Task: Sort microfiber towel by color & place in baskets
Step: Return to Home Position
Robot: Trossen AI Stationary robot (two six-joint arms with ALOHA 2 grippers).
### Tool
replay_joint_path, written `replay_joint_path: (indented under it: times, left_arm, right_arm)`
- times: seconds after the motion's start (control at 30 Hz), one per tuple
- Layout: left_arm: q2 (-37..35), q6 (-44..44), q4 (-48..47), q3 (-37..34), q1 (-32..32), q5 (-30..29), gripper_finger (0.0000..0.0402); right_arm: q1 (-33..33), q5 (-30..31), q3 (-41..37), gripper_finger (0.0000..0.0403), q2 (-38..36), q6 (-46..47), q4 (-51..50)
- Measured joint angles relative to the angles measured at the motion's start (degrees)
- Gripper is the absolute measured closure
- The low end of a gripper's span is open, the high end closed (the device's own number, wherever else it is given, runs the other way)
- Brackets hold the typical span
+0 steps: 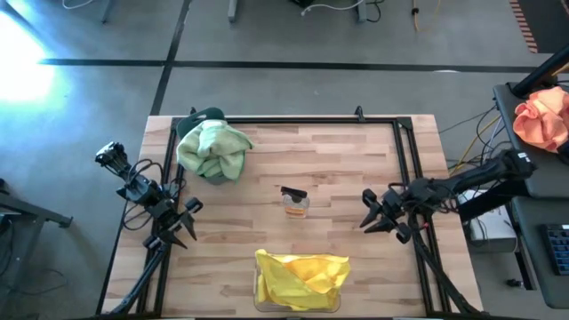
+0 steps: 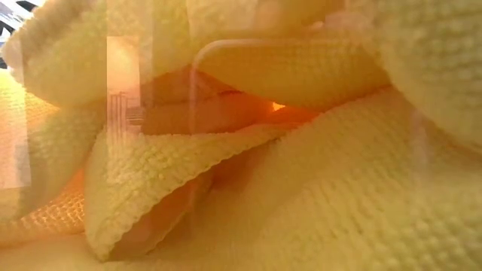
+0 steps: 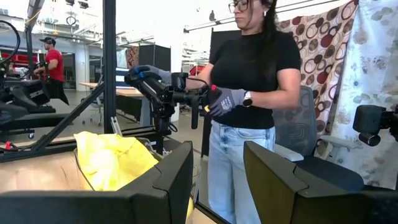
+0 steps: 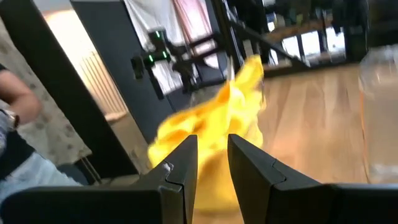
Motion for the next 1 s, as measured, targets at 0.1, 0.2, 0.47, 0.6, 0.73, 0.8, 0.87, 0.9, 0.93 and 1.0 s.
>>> replay_joint_path:
  times: [0.1, 0.2, 0.47, 0.6, 0.73, 0.8, 0.87, 0.9, 0.93, 1.0]
  left_arm:
    - [0.0, 0.0, 0.0, 0.0, 0.0, 0.0, 0.0274]
    - [0.0, 0.0, 0.0, 0.0, 0.0, 0.0, 0.0274]
    - [0.0, 0.0, -0.1, 0.0, 0.0, 0.0, 0.0274]
    - [0.0, 0.0, -0.1, 0.0, 0.0, 0.0, 0.0274]
    - [0.0, 0.0, -0.1, 0.0, 0.0, 0.0, 0.0274]
    - [0.0, 0.0, -0.1, 0.0, 0.0, 0.0, 0.0274]
    - [0.0, 0.0, -0.1, 0.0, 0.0, 0.0, 0.0274]
    - [0.0, 0.0, -0.1, 0.0, 0.0, 0.0, 0.0274]
    - [0.0, 0.0, -0.1, 0.0, 0.0, 0.0, 0.0274]
    - [0.0, 0.0, -0.1, 0.0, 0.0, 0.0, 0.0274]
  right_arm:
    - [0.0, 0.0, 0.0, 0.0321, -3.6, 0.0, -6.4]
    - [0.0, 0.0, 0.0, 0.0321, -6.8, 0.0, -11.2]
    - [0.0, 0.0, 0.0, 0.0321, -13.9, 0.0, -16.1]
    - [0.0, 0.0, 0.0, 0.0321, -17.1, 0.0, -17.6]
    - [0.0, 0.0, 0.0, 0.0321, -19.3, 0.0, -17.6]
    - [0.0, 0.0, 0.0, 0.0321, -20.3, 0.0, -17.8]
    - [0.0, 0.0, 0.0, 0.0321, -21.2, 0.0, -17.8]
    - [0.0, 0.0, 0.0, 0.0321, -21.6, 0.0, -17.8]
    - [0.0, 0.0, 0.0, 0.0321, -21.9, 0.0, -18.0]
    - [0.0, 0.0, 0.0, 0.0321, -22.7, 0.0, -19.1]
